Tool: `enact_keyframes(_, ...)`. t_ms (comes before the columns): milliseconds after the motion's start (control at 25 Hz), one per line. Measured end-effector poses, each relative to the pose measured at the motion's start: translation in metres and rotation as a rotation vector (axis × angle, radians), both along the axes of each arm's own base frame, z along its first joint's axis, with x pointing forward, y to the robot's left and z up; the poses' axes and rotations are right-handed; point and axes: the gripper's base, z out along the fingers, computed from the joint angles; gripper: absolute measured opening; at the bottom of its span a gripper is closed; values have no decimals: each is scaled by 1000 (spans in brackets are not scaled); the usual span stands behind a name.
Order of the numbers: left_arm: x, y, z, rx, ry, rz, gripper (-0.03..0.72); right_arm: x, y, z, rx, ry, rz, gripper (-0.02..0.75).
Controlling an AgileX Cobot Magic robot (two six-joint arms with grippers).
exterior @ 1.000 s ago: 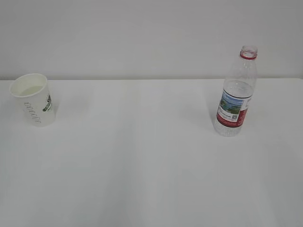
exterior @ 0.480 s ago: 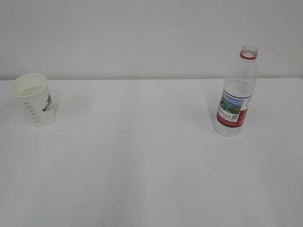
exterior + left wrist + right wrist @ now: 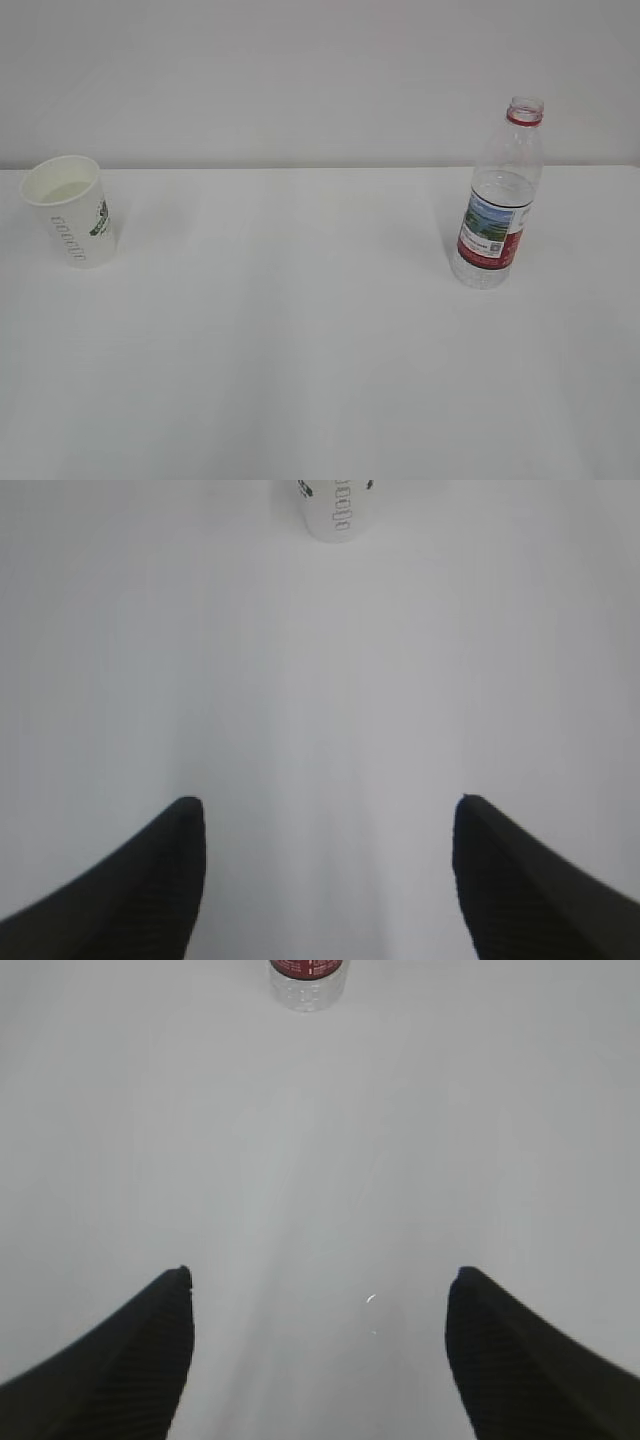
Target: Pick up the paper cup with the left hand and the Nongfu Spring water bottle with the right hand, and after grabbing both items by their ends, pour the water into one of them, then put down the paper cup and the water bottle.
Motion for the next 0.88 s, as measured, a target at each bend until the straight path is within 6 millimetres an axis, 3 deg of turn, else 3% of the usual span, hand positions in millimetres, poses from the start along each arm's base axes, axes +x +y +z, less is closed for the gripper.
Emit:
enact_keyframes(280,-15,1,1,-5,-95,0,549,0,0,0,1,-3,0,589)
enact_keyframes(440,-28,2,1,-10,-173,0,540,-10,-3,1,15,-70,-1,589)
enact_keyframes(640,-28,2,1,-9,-176,-2,529,-28,-7,1,44,-188,-1,588)
enact_keyframes(880,-28,2,1,-9,-176,-2,527,-32,-8,1,46,-204,-2,588)
